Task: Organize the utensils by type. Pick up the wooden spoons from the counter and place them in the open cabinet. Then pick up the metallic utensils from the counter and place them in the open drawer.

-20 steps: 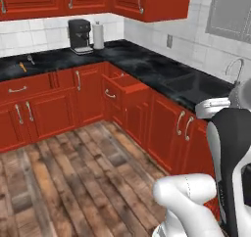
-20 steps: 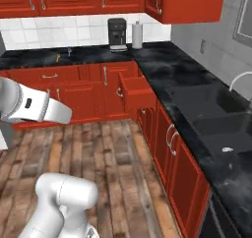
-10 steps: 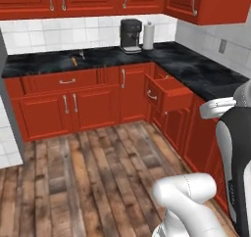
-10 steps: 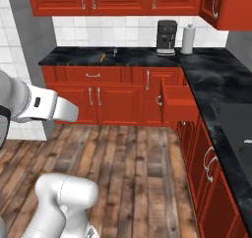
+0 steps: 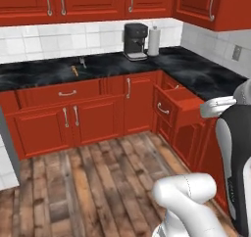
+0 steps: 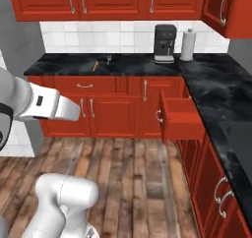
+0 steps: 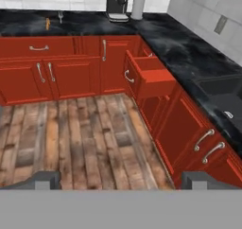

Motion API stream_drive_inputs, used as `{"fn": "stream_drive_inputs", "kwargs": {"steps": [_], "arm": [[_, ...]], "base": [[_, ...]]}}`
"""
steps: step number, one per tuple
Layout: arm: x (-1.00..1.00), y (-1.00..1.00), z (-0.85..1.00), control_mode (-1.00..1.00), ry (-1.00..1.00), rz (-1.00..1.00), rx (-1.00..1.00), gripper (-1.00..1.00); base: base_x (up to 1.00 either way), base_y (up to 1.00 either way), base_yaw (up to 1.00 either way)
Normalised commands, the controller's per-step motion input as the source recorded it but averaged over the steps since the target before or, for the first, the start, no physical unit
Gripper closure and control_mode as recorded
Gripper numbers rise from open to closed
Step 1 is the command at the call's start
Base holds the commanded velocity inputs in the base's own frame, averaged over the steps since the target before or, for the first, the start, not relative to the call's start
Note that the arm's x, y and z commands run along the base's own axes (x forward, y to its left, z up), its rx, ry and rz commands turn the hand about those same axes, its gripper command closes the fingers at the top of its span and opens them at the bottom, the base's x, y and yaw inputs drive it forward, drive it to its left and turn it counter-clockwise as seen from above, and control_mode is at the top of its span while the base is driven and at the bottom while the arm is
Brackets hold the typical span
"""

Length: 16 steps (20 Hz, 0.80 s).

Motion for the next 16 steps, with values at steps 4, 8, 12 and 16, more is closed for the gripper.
{"fn": "stream_drive_inputs", "kwargs": {"steps": [4, 8, 12, 16], "arm": [[0.0, 0.0, 0.0, 1.0, 0.0, 0.0, 0.0, -1.0], [0.0, 0.0, 0.0, 1.0, 0.0, 0.0, 0.0, -1.0], [0.0, 0.0, 0.0, 1.0, 0.0, 0.0, 0.0, -1.0], [0.0, 0.0, 0.0, 1.0, 0.0, 0.0, 0.0, -1.0]], "base": [[0.57, 0.66, -0.03], [0.56, 0.84, 0.01], [0.71, 0.68, 0.21], [0.86, 0.54, 0.18]]}}
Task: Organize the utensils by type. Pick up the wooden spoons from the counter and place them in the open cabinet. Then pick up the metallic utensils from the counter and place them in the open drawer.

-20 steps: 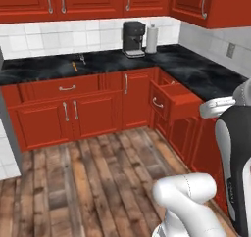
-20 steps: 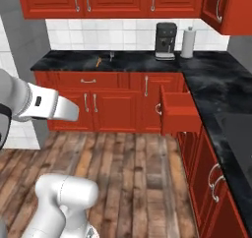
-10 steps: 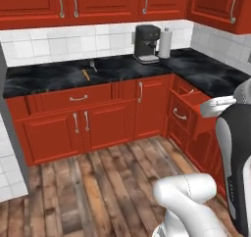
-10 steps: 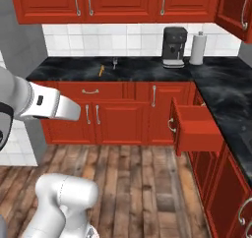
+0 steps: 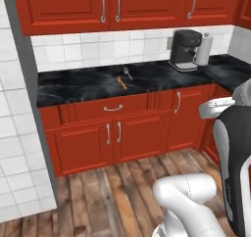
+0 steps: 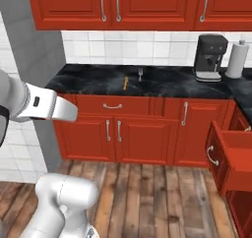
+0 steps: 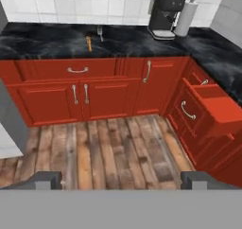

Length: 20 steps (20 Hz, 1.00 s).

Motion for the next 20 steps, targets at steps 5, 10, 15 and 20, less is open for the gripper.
{"fn": "stream_drive_inputs", "kwargs": {"steps": [5, 10, 15, 20], "arm": [[0.0, 0.0, 0.0, 1.0, 0.0, 0.0, 0.0, -1.0], [0.0, 0.0, 0.0, 1.0, 0.0, 0.0, 0.0, -1.0], [0.0, 0.0, 0.0, 1.0, 0.0, 0.0, 0.0, -1.0], [0.0, 0.0, 0.0, 1.0, 0.0, 0.0, 0.0, -1.0]], "base": [[0.98, 0.26, 0.0], [1.0, 0.04, 0.0], [0.84, 0.0, 0.0], [0.77, -0.09, 0.1]]}}
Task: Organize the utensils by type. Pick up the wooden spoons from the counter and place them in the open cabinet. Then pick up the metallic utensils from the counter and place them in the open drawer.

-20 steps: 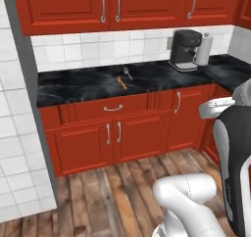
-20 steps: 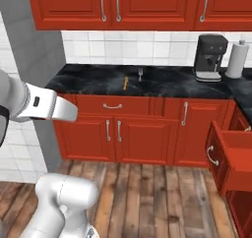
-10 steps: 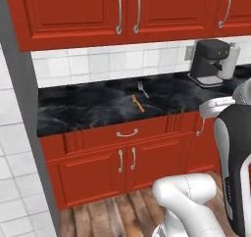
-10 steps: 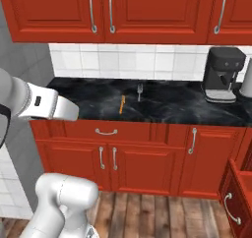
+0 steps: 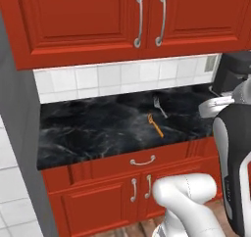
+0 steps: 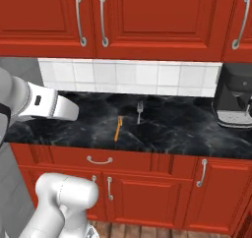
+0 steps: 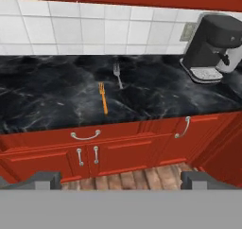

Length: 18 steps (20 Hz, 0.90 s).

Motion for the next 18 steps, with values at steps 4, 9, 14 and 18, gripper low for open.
{"fn": "stream_drive_inputs", "kwargs": {"steps": [4, 9, 14, 18], "arm": [[0.0, 0.0, 0.0, 1.0, 0.0, 0.0, 0.0, -1.0], [0.0, 0.0, 0.0, 1.0, 0.0, 0.0, 0.0, -1.0], [0.0, 0.0, 0.0, 1.0, 0.0, 0.0, 0.0, -1.0], [0.0, 0.0, 0.0, 1.0, 0.0, 0.0, 0.0, -1.0]], "base": [[0.66, -0.27, 0.16], [0.38, -0.29, 0.18], [0.12, -0.25, 0.12], [0.09, -0.09, 0.09]]}}
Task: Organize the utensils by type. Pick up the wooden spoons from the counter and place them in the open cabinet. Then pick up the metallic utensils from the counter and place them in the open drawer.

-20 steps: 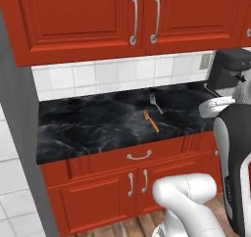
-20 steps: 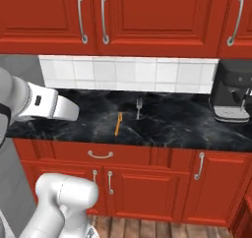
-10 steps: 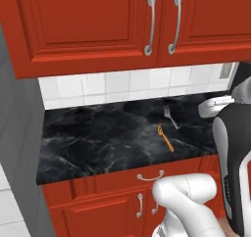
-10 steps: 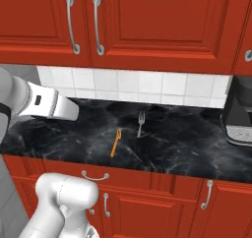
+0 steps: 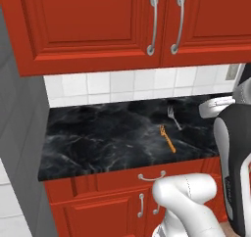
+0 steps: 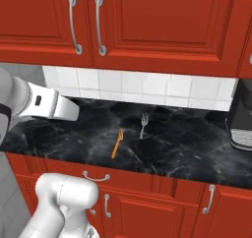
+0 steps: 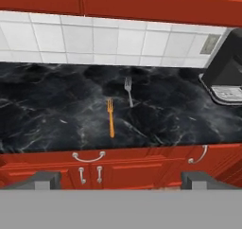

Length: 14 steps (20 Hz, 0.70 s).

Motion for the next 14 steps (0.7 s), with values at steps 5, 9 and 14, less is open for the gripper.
{"fn": "stream_drive_inputs", "kwargs": {"steps": [5, 9, 14], "arm": [[0.07, -0.04, -0.09, -1.0, 0.0, 0.01, 0.0, -1.0], [0.41, -0.23, -0.56, -1.0, 0.01, 0.1, 0.0, -1.0], [0.25, -0.28, -0.67, -1.0, 0.04, 0.14, 0.0, -1.0]], "base": [[0.22, -0.08, 0.04], [0.0, 0.0, 0.0], [0.0, 0.0, 0.0]]}}
